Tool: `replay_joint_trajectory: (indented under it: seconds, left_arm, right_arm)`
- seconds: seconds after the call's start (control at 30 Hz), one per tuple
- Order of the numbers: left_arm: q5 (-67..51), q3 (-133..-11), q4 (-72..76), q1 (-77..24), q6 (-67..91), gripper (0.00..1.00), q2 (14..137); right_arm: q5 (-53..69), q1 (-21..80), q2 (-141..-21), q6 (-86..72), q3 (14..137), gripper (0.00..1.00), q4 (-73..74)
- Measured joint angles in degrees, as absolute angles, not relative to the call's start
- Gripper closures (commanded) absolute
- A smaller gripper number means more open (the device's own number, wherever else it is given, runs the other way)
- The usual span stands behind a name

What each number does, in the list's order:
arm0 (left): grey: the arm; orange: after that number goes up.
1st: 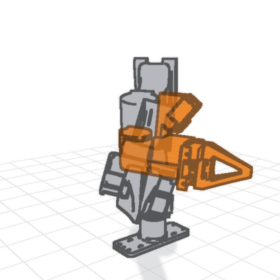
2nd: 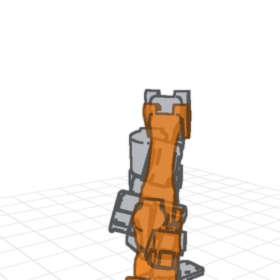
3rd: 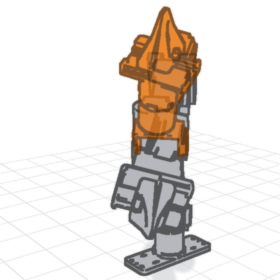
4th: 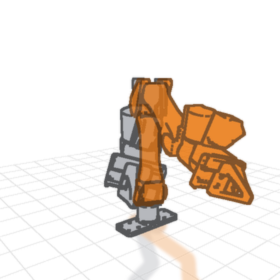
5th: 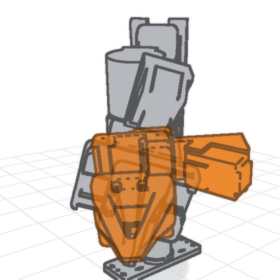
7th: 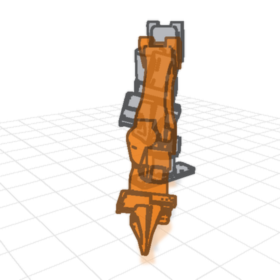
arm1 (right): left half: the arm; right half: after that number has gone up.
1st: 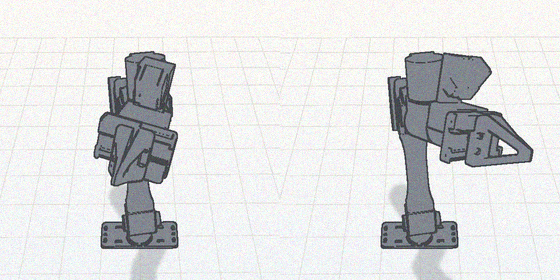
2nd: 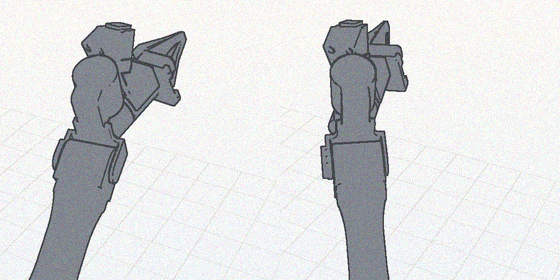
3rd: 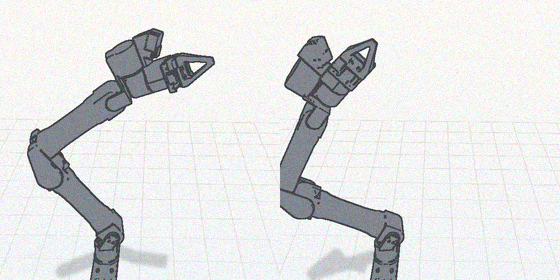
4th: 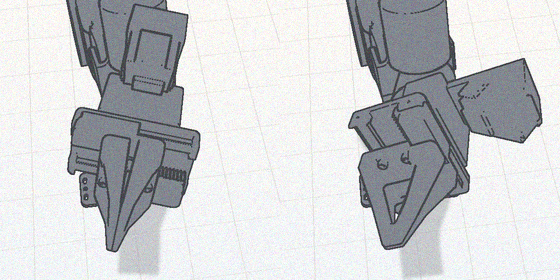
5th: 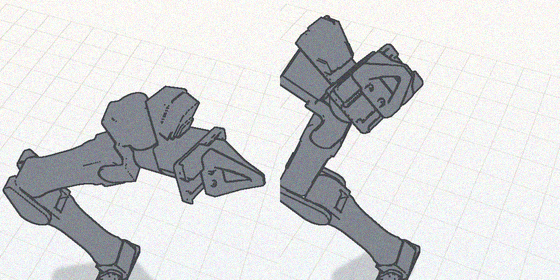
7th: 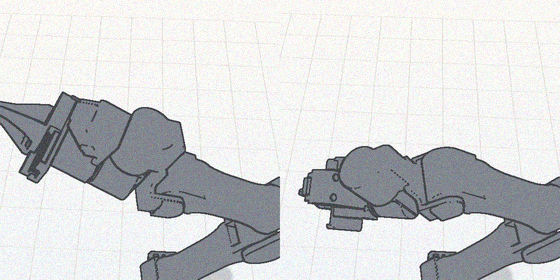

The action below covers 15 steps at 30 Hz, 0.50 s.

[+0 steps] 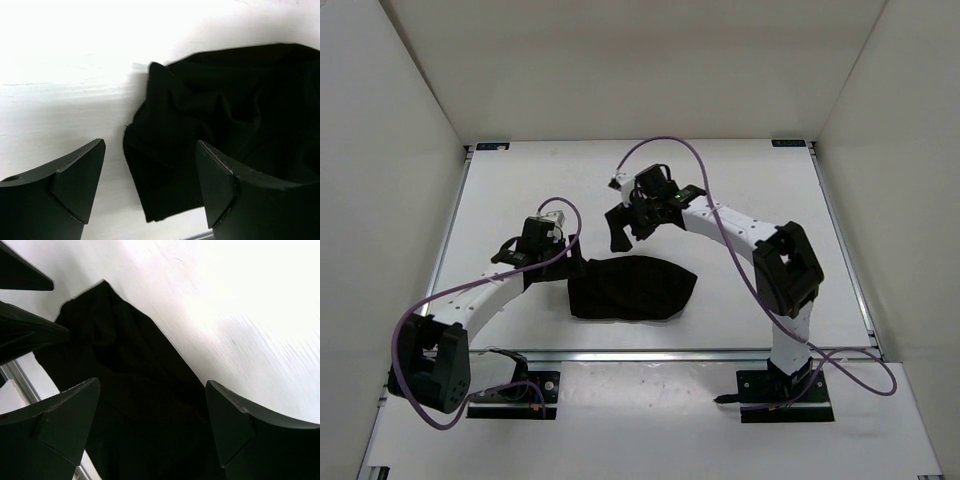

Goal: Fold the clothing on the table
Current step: Fold the skirt

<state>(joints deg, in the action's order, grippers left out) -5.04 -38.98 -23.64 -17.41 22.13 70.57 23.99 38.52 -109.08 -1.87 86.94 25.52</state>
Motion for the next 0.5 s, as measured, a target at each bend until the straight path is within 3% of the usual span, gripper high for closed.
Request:
replay_joint_trajectory:
  seconds: [0.33,0.4,0.5]
  left_arm:
    - [-1.4,-39.0,-24.2,-15.1,23.4,0.19,70.7]
    - [-1.2,-39.0,-24.3,-14.7,23.8,0.18,70.7]
    - [-1.0,-39.0,-24.4,-13.9,24.6,0.19,70.7]
  right_arm:
    - [27.4,46.2,-117.1,1.7,94.0,0.29,30.0]
    - [28.0,46.9,-117.2,1.7,94.0,0.38,30.3]
    - [28.1,47.2,-117.2,1.8,93.9,0.66,30.1]
